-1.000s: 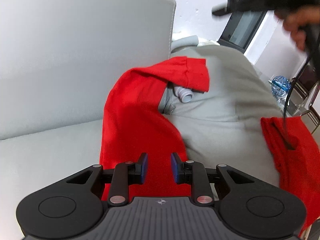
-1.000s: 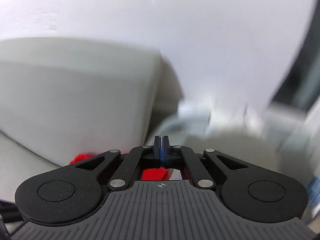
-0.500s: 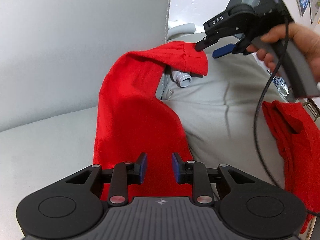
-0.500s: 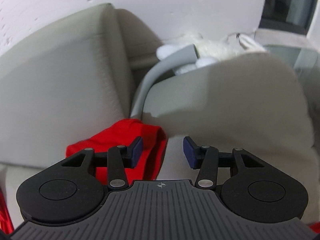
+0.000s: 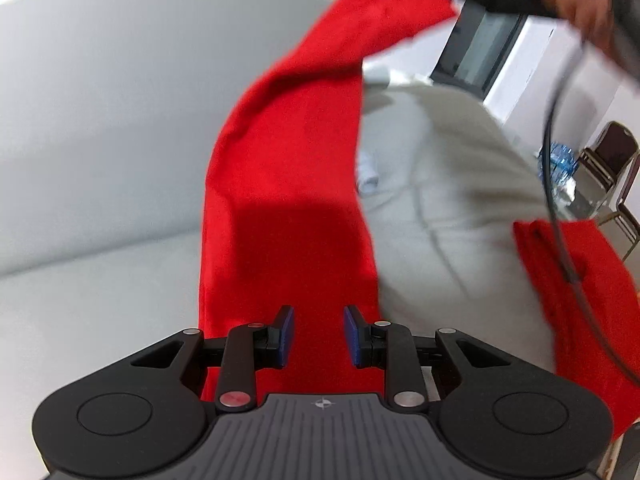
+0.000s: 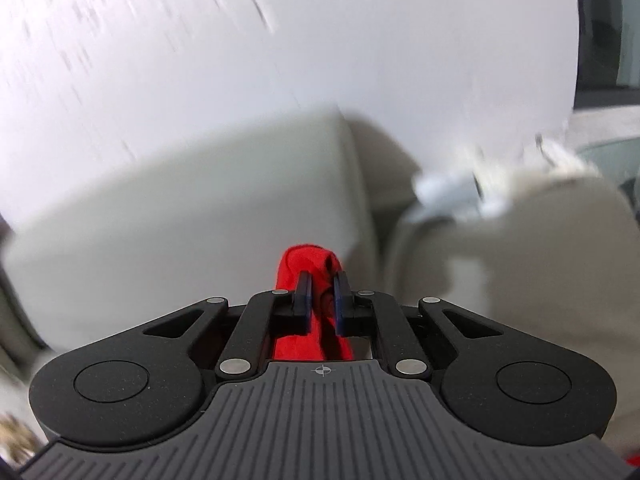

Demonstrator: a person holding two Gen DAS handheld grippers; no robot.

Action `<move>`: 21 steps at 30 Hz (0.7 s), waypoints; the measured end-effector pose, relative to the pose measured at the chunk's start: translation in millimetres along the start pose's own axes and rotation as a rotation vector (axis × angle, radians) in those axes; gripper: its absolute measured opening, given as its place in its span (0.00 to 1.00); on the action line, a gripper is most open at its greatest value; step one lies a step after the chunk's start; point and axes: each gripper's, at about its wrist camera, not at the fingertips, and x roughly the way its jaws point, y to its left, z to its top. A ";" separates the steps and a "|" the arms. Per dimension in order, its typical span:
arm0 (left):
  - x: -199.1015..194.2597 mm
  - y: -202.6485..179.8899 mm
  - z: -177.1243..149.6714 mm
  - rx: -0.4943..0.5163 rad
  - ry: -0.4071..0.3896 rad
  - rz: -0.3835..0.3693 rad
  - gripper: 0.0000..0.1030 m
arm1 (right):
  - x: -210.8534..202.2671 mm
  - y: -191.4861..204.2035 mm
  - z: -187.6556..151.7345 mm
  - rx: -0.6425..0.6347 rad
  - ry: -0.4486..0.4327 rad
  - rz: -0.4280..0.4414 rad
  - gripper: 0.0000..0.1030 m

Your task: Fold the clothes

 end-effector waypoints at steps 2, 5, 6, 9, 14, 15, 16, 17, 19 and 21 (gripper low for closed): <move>-7.3 -6.5 5.3 0.007 -0.021 -0.007 0.24 | -28.8 23.2 16.6 0.063 -0.032 -0.002 0.10; -10.2 -15.7 9.6 0.018 -0.034 -0.017 0.24 | -52.9 49.6 29.1 0.100 -0.069 -0.004 0.10; -9.4 -20.1 10.6 0.024 -0.035 -0.025 0.24 | -56.6 57.0 30.4 0.092 -0.077 -0.005 0.10; -2.9 -26.3 10.2 0.034 -0.027 -0.042 0.24 | -53.1 79.9 33.1 0.048 -0.066 -0.043 0.10; 12.6 -11.8 8.8 -0.003 0.001 -0.041 0.24 | 13.8 100.2 46.3 0.024 -0.025 -0.145 0.26; 15.7 -6.5 9.0 -0.016 0.007 -0.036 0.24 | 27.6 103.1 50.4 0.010 -0.029 -0.127 0.30; 17.8 -2.7 9.4 -0.023 0.009 -0.032 0.24 | 46.7 106.2 55.9 -0.014 -0.031 -0.111 0.39; 21.2 3.9 11.5 -0.023 0.010 -0.022 0.24 | 54.2 106.9 57.5 -0.019 -0.038 -0.116 0.41; 27.8 15.8 15.4 -0.023 0.011 0.000 0.24 | 55.0 103.8 54.0 -0.008 -0.086 -0.084 0.48; 32.2 25.7 18.7 -0.033 0.009 0.026 0.24 | 51.4 96.8 45.4 -0.034 -0.072 -0.063 0.52</move>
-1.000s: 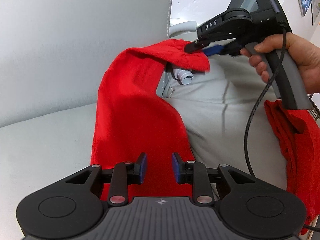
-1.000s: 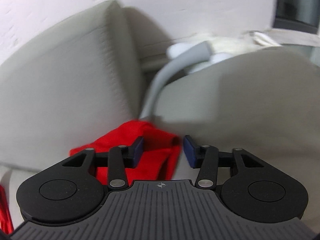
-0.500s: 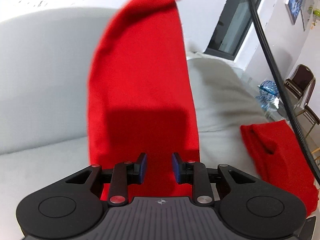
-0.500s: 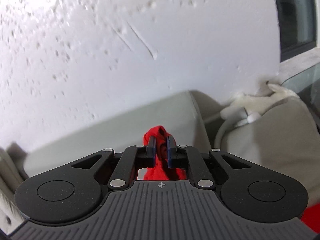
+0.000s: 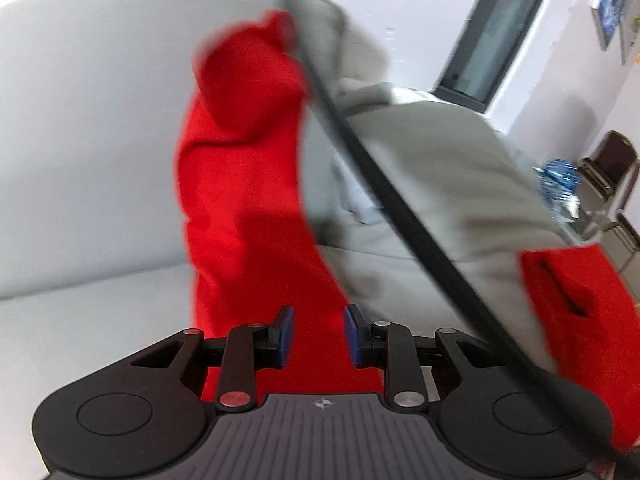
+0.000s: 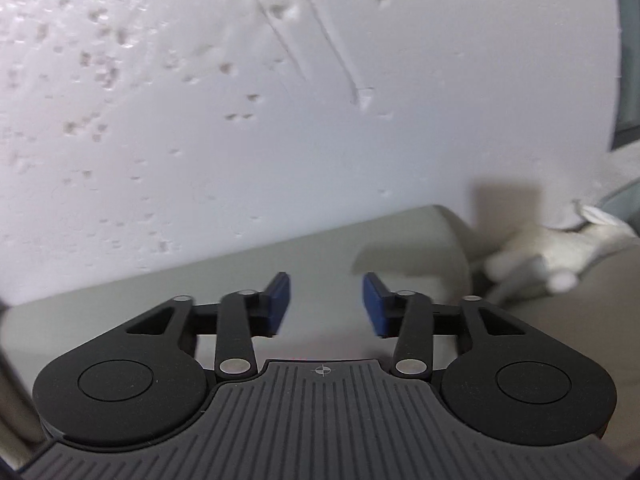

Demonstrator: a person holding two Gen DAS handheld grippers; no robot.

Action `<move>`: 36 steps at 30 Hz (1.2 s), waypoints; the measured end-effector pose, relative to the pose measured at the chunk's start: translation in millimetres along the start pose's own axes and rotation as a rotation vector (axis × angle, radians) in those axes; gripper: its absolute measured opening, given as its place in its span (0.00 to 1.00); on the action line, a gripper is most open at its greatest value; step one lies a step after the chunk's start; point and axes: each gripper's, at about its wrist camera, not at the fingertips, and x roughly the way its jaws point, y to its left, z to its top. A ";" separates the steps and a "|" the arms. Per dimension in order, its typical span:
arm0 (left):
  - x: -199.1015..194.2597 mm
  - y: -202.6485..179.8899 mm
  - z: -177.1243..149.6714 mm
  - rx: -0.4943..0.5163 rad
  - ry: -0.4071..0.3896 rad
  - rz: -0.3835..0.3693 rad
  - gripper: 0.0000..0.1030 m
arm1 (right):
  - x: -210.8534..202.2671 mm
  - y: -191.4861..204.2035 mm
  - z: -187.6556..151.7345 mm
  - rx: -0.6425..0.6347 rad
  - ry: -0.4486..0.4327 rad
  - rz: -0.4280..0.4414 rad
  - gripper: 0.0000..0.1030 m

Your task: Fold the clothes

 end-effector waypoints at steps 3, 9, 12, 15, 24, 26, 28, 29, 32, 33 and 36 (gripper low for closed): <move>1.4 14.5 0.3 -0.030 -0.009 0.029 0.23 | -8.9 -24.4 -27.6 -0.063 0.077 -0.013 0.50; -18.9 25.8 -21.2 -0.107 0.006 0.030 0.23 | -29.3 -66.9 -98.0 -0.073 0.196 -0.014 0.46; -37.0 14.9 -40.2 -0.059 0.063 0.027 0.23 | -48.9 -78.6 -142.1 -0.055 0.261 0.019 0.46; -54.6 5.7 -56.6 -0.026 0.088 0.043 0.24 | -64.5 -82.8 -183.9 -0.073 0.306 0.029 0.46; -99.7 7.5 -87.0 -0.070 0.052 0.149 0.24 | -61.8 -64.5 -230.0 -0.293 0.239 0.052 0.30; -98.2 14.6 -90.2 -0.086 0.051 0.172 0.24 | -44.8 -57.0 -238.8 -0.310 0.220 0.086 0.31; -92.2 24.0 -92.6 -0.105 0.056 0.187 0.24 | -27.2 -47.7 -243.3 -0.291 0.193 0.099 0.36; -90.4 30.4 -94.9 -0.120 0.063 0.191 0.24 | -17.1 -42.0 -246.4 -0.283 0.179 0.107 0.37; -85.1 47.0 -96.9 -0.152 0.069 0.191 0.24 | 14.4 -29.8 -251.4 -0.269 0.165 0.078 0.43; -83.7 51.0 -97.0 -0.159 0.069 0.189 0.24 | 24.6 -28.0 -252.1 -0.258 0.166 0.056 0.44; -79.4 59.5 -95.4 -0.169 0.069 0.182 0.24 | 53.9 -27.4 -254.3 -0.215 0.206 0.008 0.48</move>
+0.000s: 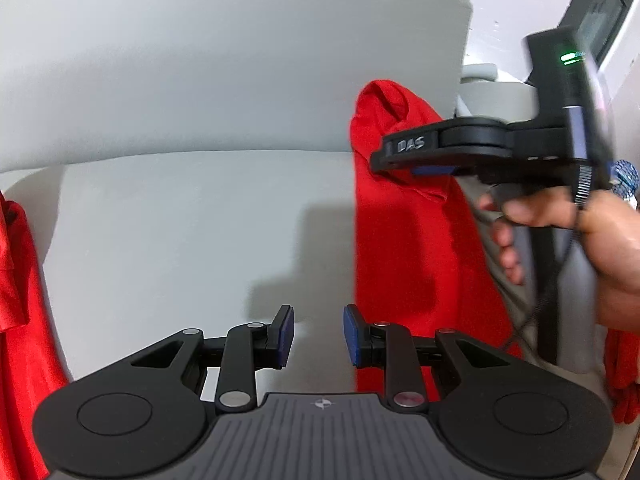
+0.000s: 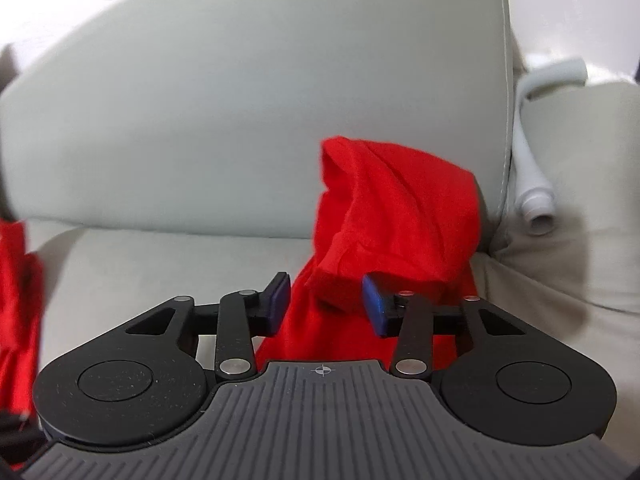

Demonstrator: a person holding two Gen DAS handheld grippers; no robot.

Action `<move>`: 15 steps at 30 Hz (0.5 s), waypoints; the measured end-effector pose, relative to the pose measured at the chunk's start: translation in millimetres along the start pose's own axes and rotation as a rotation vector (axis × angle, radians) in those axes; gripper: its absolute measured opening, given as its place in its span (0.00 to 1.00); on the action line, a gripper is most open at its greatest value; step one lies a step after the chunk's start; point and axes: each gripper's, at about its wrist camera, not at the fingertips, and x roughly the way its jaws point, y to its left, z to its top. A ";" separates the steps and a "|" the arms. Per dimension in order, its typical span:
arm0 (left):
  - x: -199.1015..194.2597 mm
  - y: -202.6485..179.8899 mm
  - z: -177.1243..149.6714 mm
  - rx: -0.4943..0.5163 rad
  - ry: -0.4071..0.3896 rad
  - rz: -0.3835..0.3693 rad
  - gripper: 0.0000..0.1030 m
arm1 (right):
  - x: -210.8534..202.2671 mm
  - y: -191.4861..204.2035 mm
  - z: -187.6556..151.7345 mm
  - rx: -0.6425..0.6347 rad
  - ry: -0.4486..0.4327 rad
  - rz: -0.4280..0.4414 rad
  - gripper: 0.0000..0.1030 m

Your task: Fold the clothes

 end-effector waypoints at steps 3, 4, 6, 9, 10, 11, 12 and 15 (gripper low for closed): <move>3.7 2.4 4.2 0.000 -0.002 -0.012 0.24 | 10.8 -1.0 1.2 0.001 0.018 -0.023 0.44; 4.0 2.3 5.4 0.002 -0.005 -0.015 0.24 | 9.3 -2.2 4.3 -0.006 0.027 -0.025 0.32; 3.5 2.1 8.1 0.010 -0.016 -0.023 0.24 | 2.9 -6.1 11.2 -0.017 0.045 -0.017 0.12; -0.4 2.2 8.3 0.007 -0.022 -0.024 0.24 | -22.5 -10.0 27.5 -0.095 0.024 -0.007 0.09; -2.9 2.5 7.7 0.006 -0.023 -0.025 0.24 | -34.8 -9.8 34.9 -0.130 0.008 0.010 0.09; -5.6 3.1 7.0 0.006 -0.025 -0.027 0.24 | -48.2 -9.0 42.7 -0.156 -0.008 0.043 0.09; -8.9 3.0 6.5 0.008 -0.026 -0.028 0.24 | -59.8 -7.5 49.5 -0.180 -0.022 0.073 0.09; -15.0 3.3 4.8 0.012 -0.029 -0.024 0.24 | -75.2 2.0 57.9 -0.274 -0.004 0.124 0.18</move>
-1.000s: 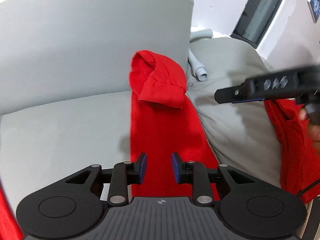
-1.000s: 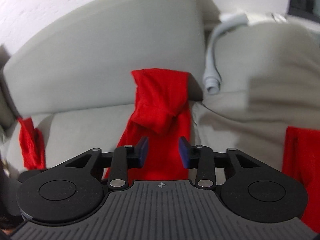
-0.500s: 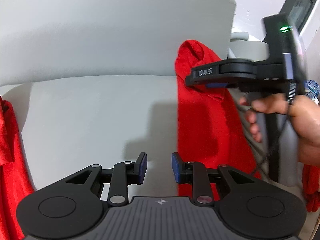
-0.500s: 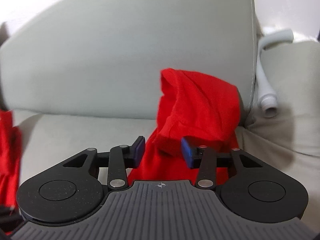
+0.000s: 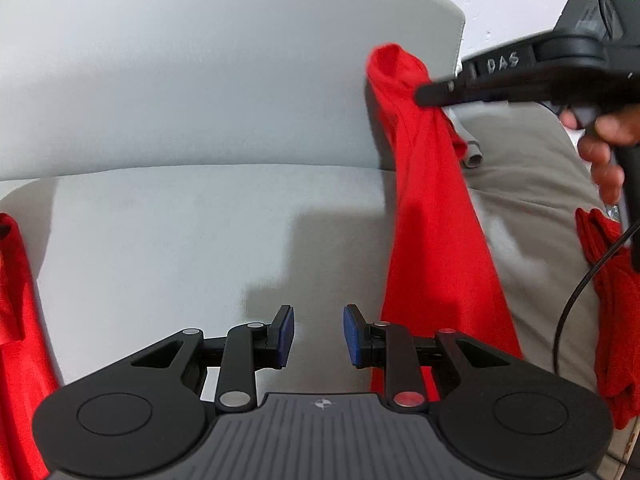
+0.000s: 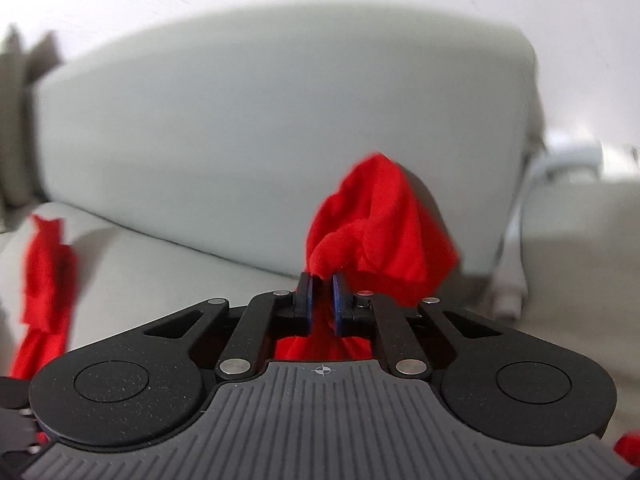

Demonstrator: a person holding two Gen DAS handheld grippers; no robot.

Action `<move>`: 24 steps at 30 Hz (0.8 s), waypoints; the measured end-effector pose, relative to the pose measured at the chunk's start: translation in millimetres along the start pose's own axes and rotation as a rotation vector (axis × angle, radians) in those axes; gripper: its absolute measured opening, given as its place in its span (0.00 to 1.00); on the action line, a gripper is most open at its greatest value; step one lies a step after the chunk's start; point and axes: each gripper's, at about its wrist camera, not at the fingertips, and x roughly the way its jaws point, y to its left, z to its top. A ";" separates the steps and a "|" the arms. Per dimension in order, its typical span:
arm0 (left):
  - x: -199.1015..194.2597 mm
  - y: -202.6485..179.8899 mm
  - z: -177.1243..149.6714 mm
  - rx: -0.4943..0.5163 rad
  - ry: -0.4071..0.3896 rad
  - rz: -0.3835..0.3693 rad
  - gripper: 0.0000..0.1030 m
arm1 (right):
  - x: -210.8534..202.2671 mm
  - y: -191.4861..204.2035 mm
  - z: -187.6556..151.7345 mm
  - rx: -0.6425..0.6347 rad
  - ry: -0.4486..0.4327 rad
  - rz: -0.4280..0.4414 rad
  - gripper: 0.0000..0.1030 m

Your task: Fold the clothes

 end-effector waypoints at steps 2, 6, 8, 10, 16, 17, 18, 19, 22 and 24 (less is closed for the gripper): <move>-4.6 -0.2 -1.5 0.007 0.001 0.004 0.24 | 2.8 6.8 0.4 -0.075 0.069 0.024 0.20; -3.6 -2.1 -4.4 0.036 0.022 -0.004 0.24 | 23.3 11.0 -16.1 -0.107 0.269 0.033 0.29; -0.2 -3.4 -5.5 0.046 0.023 -0.008 0.24 | 18.4 -1.8 -19.4 -0.012 0.221 0.007 0.38; 2.7 -4.9 -5.8 0.043 0.021 -0.012 0.24 | 11.2 -18.9 -21.2 0.109 0.143 -0.022 0.37; 21.9 -6.7 -2.4 0.044 0.008 -0.040 0.24 | 24.3 -69.0 -28.1 0.421 -0.077 -0.122 0.44; 24.4 -8.3 -1.4 0.044 0.007 -0.040 0.24 | 35.8 -74.8 -28.8 0.450 -0.075 -0.116 0.44; 27.3 -9.3 -1.1 0.043 0.007 -0.041 0.24 | 47.2 -80.5 -29.5 0.478 -0.073 -0.110 0.44; 30.3 -8.5 -0.7 0.039 0.007 -0.042 0.24 | 58.6 -86.2 -30.2 0.506 -0.072 -0.103 0.44; 39.1 -5.5 1.1 0.025 0.006 -0.044 0.24 | 91.3 -93.1 -27.8 0.516 -0.039 -0.106 0.45; 43.4 -2.9 2.1 0.021 0.006 -0.043 0.24 | 108.0 -93.8 -25.9 0.538 -0.002 -0.104 0.51</move>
